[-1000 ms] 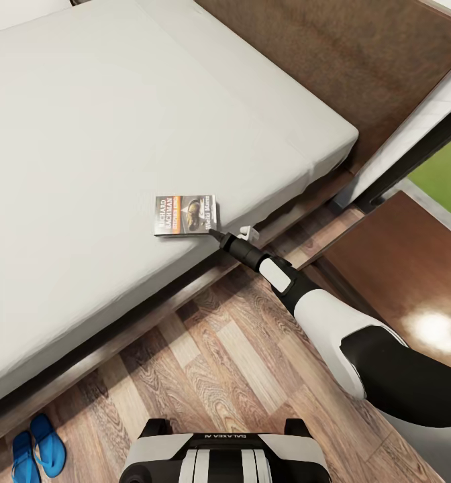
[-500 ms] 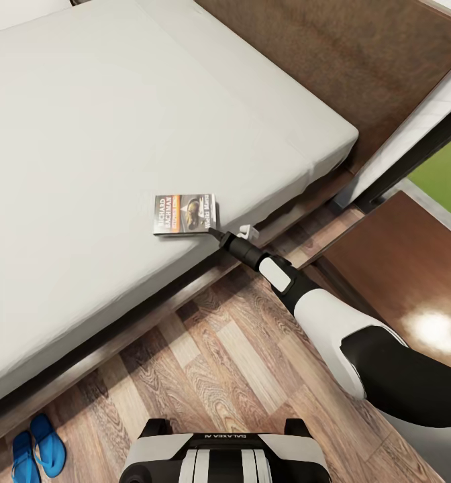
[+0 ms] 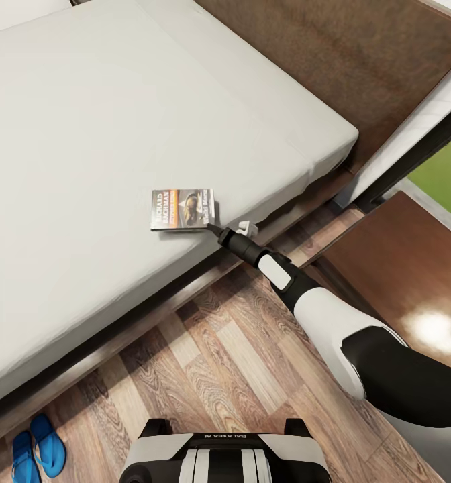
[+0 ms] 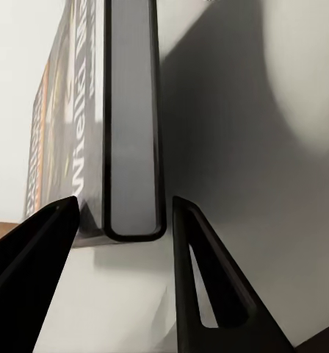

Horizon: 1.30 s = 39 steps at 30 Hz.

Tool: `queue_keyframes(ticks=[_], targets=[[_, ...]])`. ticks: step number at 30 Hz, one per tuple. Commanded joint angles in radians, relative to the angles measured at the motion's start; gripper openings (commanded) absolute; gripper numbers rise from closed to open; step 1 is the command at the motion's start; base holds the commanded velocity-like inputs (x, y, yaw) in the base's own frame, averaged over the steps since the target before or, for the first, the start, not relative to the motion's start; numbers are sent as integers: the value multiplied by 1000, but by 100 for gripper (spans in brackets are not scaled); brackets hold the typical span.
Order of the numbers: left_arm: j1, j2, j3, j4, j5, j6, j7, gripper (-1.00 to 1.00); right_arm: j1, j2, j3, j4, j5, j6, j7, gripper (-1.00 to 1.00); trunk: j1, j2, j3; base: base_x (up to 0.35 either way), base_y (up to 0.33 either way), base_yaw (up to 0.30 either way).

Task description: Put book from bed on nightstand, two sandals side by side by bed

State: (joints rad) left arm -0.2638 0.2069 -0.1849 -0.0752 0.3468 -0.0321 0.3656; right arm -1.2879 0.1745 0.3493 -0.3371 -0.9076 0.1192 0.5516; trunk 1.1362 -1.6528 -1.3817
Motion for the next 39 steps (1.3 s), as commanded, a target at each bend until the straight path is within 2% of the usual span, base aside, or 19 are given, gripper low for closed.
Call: queue_keyframes(ticks=[1, 39], targets=[[0, 0, -8, 0, 11, -3, 3, 100, -1, 0, 1, 0, -9, 6, 3, -100, 0, 0, 0, 0, 0, 0], [0, 0, -8, 0, 11, -3, 4, 100, -1, 0, 8, -37, -10, 17, 4, -100, 0, 0, 0, 0, 0, 0]])
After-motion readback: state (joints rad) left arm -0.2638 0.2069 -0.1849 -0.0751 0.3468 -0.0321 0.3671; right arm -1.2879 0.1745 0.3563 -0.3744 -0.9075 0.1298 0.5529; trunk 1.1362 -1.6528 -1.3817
